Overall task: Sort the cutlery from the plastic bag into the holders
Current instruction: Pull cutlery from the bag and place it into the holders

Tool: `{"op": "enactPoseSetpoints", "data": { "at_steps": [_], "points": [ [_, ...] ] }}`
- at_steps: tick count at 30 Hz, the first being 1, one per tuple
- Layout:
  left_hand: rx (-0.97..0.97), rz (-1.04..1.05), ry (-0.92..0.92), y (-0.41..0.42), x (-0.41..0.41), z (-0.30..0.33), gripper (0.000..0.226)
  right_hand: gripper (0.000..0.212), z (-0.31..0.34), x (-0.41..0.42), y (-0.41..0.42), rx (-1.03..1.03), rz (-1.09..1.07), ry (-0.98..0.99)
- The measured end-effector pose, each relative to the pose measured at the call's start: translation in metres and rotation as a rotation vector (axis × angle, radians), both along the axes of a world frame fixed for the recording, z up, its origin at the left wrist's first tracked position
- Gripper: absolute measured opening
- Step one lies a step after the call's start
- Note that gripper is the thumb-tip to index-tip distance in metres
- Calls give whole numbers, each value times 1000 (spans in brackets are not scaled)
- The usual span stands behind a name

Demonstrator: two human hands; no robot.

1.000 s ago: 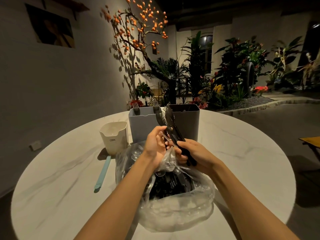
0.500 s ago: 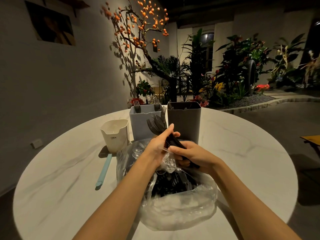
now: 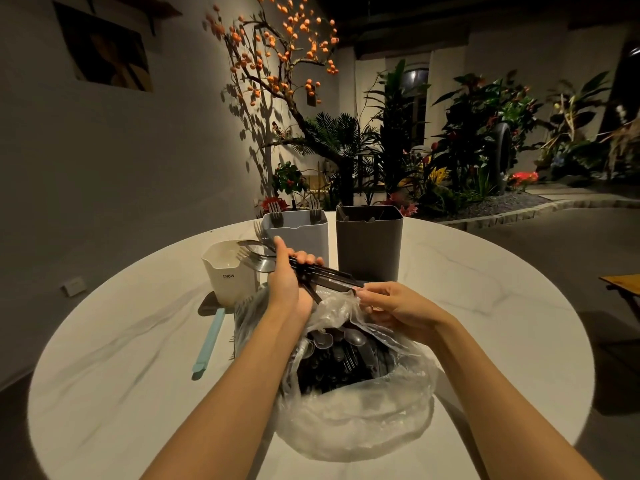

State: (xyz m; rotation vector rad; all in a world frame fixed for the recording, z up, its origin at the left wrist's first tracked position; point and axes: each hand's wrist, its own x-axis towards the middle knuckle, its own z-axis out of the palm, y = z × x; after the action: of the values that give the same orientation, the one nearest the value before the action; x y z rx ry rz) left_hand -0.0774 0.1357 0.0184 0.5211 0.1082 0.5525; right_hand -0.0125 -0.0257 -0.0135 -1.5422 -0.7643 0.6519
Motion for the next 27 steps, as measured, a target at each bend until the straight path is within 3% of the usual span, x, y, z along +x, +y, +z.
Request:
{"op": "enactPoseSetpoints", "data": {
  "at_steps": [7, 13, 18, 20, 23, 27],
  "points": [
    [-57, 116, 99, 3, -3, 0, 44, 38, 2, -4, 1, -12, -53, 18],
    [-67, 137, 135, 3, -1, -3, 50, 50, 6, -15, 4, -89, -71, -132],
    [-18, 146, 132, 3, -2, -2, 50, 60, 10, -18, 7, -61, -127, -2],
    [-7, 159, 120, 4, -2, -1, 48, 51, 11, -17, 7, -26, -143, 37],
    [24, 175, 101, 5, 0, 0, 45, 63, 7, -13, 5, 8, -125, 23],
    [246, 225, 129, 5, 1, -2, 42, 34, 3, -15, 7, -14, -159, -90]
  ]
}}
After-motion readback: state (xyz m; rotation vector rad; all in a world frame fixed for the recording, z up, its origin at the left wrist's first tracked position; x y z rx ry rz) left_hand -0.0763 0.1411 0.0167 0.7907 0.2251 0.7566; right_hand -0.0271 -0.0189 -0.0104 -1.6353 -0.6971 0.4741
